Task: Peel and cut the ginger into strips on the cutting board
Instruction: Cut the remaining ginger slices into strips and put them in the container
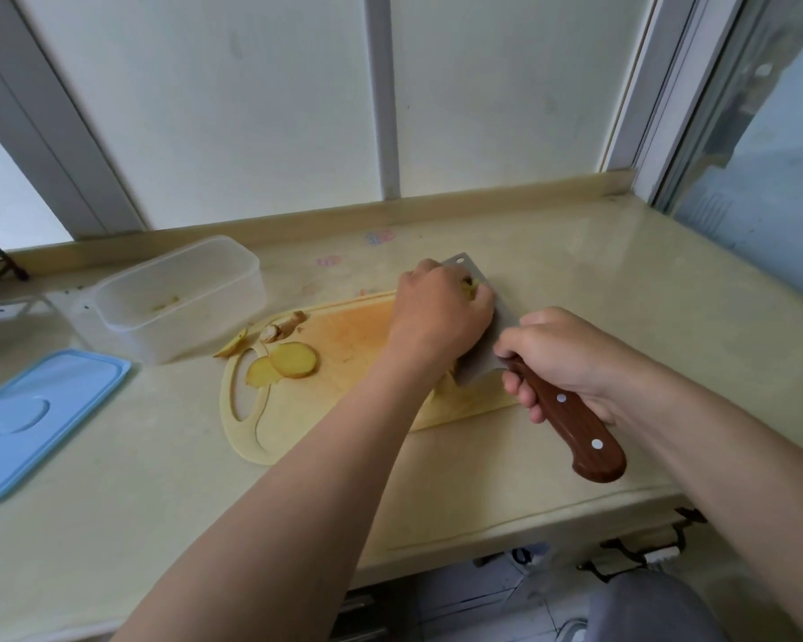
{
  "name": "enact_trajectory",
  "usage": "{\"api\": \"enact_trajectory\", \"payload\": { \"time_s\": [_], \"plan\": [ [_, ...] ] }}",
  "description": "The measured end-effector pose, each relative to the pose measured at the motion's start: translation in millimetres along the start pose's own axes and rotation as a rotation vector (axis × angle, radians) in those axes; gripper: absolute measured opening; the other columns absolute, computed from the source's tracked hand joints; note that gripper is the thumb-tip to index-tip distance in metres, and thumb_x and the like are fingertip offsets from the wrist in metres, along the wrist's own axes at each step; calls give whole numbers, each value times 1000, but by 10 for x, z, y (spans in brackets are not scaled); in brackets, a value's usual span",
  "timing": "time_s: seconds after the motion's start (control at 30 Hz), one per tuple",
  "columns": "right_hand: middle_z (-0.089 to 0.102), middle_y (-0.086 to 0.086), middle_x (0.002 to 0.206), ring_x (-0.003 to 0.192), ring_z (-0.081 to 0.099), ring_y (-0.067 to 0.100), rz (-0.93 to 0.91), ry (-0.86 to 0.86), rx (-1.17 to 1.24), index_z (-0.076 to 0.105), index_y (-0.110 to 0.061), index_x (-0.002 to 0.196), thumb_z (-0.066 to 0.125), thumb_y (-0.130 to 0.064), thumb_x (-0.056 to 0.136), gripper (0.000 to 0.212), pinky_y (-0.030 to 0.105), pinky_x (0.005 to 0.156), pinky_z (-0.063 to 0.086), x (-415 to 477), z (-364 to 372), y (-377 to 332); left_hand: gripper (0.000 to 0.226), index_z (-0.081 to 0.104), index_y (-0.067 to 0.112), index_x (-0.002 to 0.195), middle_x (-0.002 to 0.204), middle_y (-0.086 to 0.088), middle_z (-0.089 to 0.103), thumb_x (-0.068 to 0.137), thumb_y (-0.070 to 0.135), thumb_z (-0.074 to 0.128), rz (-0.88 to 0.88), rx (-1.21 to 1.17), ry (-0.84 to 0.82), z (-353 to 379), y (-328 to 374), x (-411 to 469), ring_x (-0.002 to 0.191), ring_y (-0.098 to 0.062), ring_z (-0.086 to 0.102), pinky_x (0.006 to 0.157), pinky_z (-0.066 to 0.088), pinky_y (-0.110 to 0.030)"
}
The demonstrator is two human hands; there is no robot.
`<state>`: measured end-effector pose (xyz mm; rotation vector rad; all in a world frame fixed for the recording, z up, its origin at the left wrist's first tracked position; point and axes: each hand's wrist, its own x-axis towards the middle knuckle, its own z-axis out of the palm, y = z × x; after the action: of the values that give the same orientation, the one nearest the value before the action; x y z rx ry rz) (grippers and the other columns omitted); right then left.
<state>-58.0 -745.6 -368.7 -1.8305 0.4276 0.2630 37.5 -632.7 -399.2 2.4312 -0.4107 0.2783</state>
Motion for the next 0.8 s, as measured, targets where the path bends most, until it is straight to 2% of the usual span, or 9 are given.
{"api": "enact_trajectory", "payload": {
  "time_s": [0.3, 0.43, 0.57, 0.8],
  "plan": [
    [53, 10, 56, 36, 47, 14, -69, -27, 10, 52, -4, 81, 51, -3, 98, 18, 23, 36, 42, -41, 210, -464, 27, 66, 16, 77, 91, -8, 61, 88, 35, 51, 30, 45, 54, -482, -76, 201, 86, -30, 56, 66, 41, -34],
    [52, 10, 55, 35, 46, 14, -92, -83, 44, 54, -3, 84, 50, -2, 98, 15, 22, 35, 42, 6, 567, -732, 27, 69, 18, 83, 85, -4, 64, 89, 38, 52, -16, 87, 65, -886, -340, 250, 80, -25, 61, 60, 47, -33],
    [50, 12, 60, 32, 45, 12, -117, -162, 67, 51, -2, 84, 47, -2, 100, 16, 19, 34, 41, 76, 1059, -1052, 28, 73, 14, 88, 86, -6, 68, 87, 36, 55, -72, 127, 116, -1356, -716, 294, 82, -25, 62, 71, 55, -38],
    [44, 9, 61, 31, 41, 13, -99, -285, 124, 44, -7, 81, 40, 4, 99, 21, 19, 35, 39, 239, 1916, -1475, 23, 76, 21, 95, 91, -1, 71, 87, 33, 59, -195, 103, 114, -1971, -1462, 323, 88, -23, 62, 76, 52, -31]
  ]
}}
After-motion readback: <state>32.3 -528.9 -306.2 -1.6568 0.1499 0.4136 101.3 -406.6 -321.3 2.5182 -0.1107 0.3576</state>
